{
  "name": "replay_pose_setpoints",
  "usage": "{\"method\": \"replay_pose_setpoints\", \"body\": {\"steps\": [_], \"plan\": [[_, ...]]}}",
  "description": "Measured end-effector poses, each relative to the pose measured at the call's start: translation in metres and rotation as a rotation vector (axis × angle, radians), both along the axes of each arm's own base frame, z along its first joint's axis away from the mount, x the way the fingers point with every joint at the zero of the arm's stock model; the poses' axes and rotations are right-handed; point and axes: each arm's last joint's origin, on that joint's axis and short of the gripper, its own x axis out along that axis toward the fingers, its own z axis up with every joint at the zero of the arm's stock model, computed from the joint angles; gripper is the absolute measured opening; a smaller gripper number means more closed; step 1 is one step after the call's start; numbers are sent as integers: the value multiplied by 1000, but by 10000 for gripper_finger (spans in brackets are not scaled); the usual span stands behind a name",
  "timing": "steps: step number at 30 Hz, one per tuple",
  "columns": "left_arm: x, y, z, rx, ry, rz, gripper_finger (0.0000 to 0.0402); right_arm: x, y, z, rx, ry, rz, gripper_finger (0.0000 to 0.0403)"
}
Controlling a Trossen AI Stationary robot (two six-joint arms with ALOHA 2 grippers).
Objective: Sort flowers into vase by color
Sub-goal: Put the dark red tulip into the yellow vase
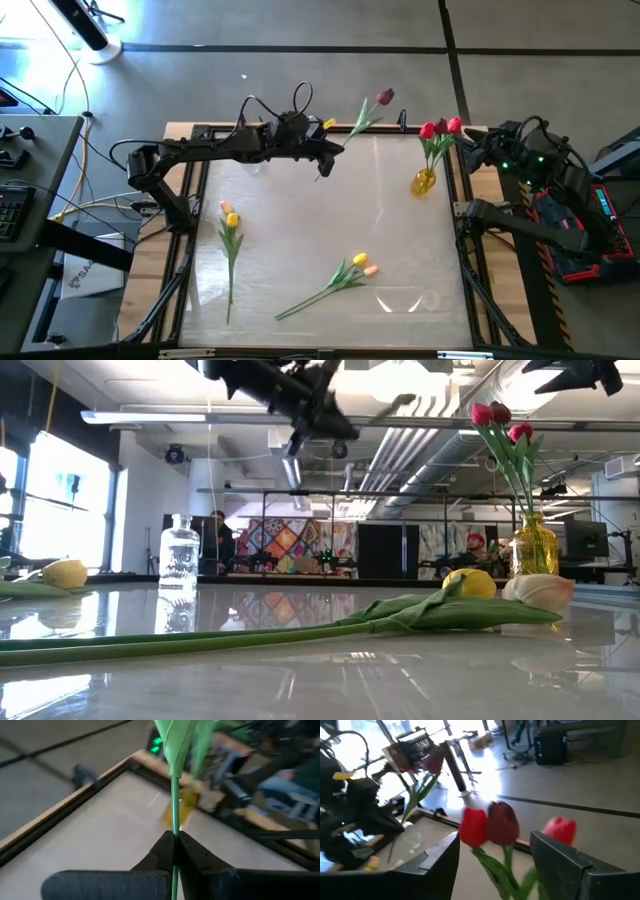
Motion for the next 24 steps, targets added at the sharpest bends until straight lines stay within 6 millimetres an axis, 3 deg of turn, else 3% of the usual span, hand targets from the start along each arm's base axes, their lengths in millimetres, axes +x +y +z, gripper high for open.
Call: {"method": "replay_pose_setpoints", "body": {"steps": [15,24], "plan": [[10,-11,30,171,-285,-163,0,6,3,14,31,-208,190,232],[26,-15,28,264,-465,-327,0,18,0,28,1,-321,314,232]]}}
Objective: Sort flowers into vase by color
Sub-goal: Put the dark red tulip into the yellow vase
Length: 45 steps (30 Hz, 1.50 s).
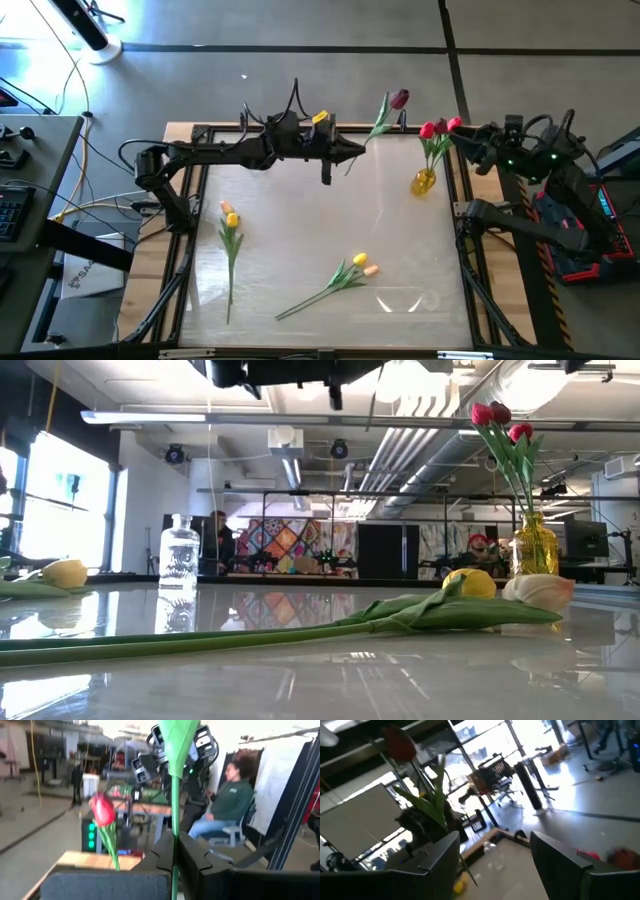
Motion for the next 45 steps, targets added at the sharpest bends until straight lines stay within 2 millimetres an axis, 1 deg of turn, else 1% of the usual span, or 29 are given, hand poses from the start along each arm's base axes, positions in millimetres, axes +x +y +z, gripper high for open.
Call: {"method": "replay_pose_setpoints", "body": {"steps": [4,7,11,14,19,25,29,33,35,38,43,45], "plan": [[11,2,-9,-9,-70,-7,0,22,-13,5,-41,5,34,232],[21,1,-12,-39,-69,-34,0,40,-20,6,-51,11,109,232],[33,-4,-3,-28,-95,-81,0,57,-23,6,-63,14,203,232],[41,-7,-3,-36,-67,-93,0,67,-23,6,-88,22,257,232],[52,-9,0,-36,-71,-103,0,78,-21,5,-128,28,305,232],[66,-13,-6,-60,-61,-136,0,88,-15,5,-176,35,363,232],[71,-17,-1,-57,-75,-145,0,90,-13,4,-187,44,357,232],[72,-17,1,-55,-48,-143,0,93,-12,4,-184,49,360,229],[72,-16,0,-52,-35,-142,0,94,-13,4,-186,44,361,219],[72,-17,-1,-53,-32,-142,0,97,-13,5,-194,30,376,189],[72,-19,0,-62,-31,-148,0,100,-12,7,-201,12,396,132],[73,-19,0,-70,-30,-150,0,99,-12,7,-198,8,401,101]]}}
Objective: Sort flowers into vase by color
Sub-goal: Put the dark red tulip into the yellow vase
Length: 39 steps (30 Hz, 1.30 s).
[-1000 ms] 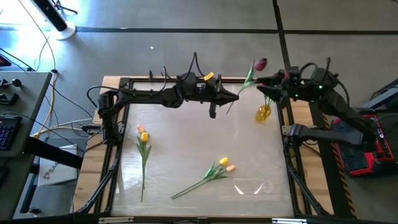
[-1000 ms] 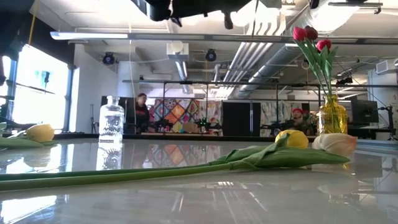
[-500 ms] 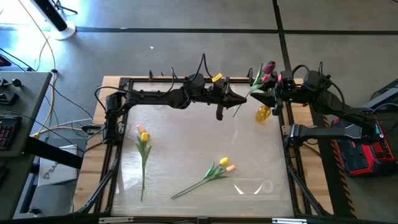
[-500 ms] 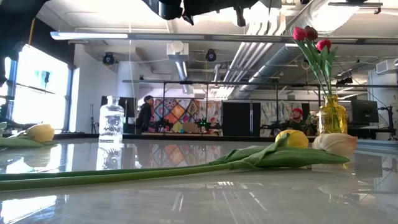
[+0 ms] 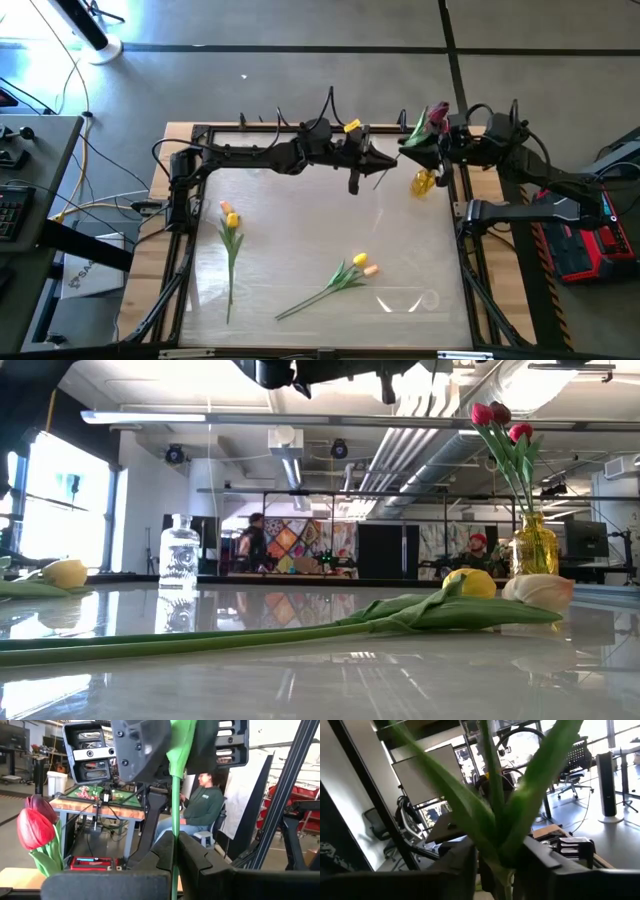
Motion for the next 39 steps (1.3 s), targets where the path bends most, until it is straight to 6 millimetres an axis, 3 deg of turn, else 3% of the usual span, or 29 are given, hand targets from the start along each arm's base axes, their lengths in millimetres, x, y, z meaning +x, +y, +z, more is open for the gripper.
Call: {"method": "replay_pose_setpoints", "body": {"steps": [4,10,16,26,33,39], "plan": [[-1,-3,3,15,-7,-3,16,-2,0,1,1,-7,-16,17],[-14,-3,18,36,33,8,99,-7,1,3,-2,-17,-49,4],[-48,3,49,71,134,42,163,-20,4,4,-8,-19,-97,2],[-121,8,105,175,131,108,172,-33,6,5,-28,78,-151,1],[-159,15,116,178,154,164,172,-55,11,39,-90,197,-237,0],[-171,14,118,187,158,171,172,-75,14,54,-92,274,-334,0]]}}
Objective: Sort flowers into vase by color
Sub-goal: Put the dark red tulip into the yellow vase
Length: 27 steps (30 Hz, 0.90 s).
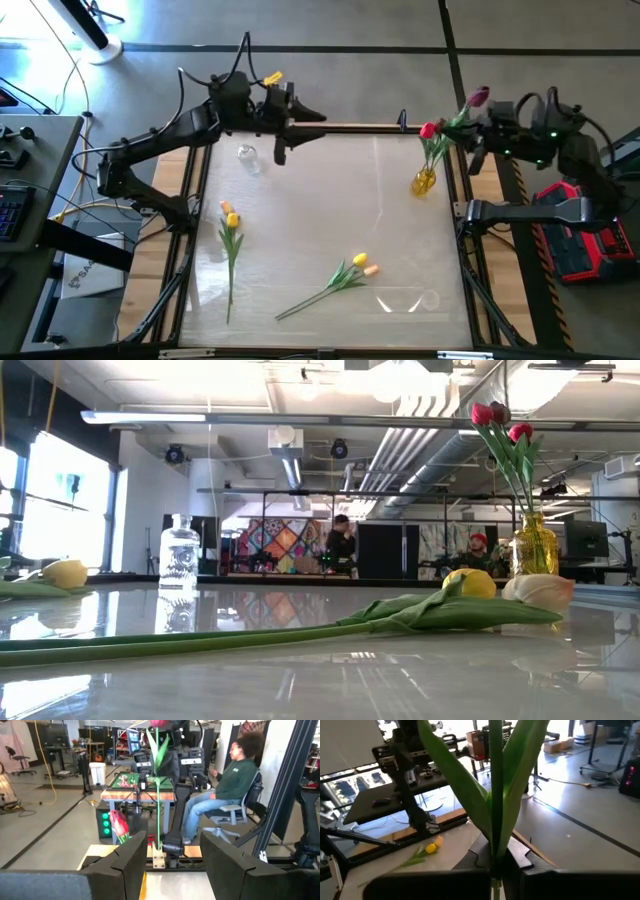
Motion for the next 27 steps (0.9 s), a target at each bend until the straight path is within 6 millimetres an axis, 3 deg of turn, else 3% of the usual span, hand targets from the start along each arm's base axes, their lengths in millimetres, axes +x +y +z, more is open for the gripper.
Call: {"method": "replay_pose_setpoints", "body": {"steps": [8,20,27], "plan": [[3,0,-6,-7,29,-4,172,-9,3,6,61,-21,-30,0],[3,0,-7,-13,34,-3,172,-15,3,-2,148,21,-87,0],[3,0,-7,-13,34,-3,172,-30,8,-10,102,106,-68,0]]}}
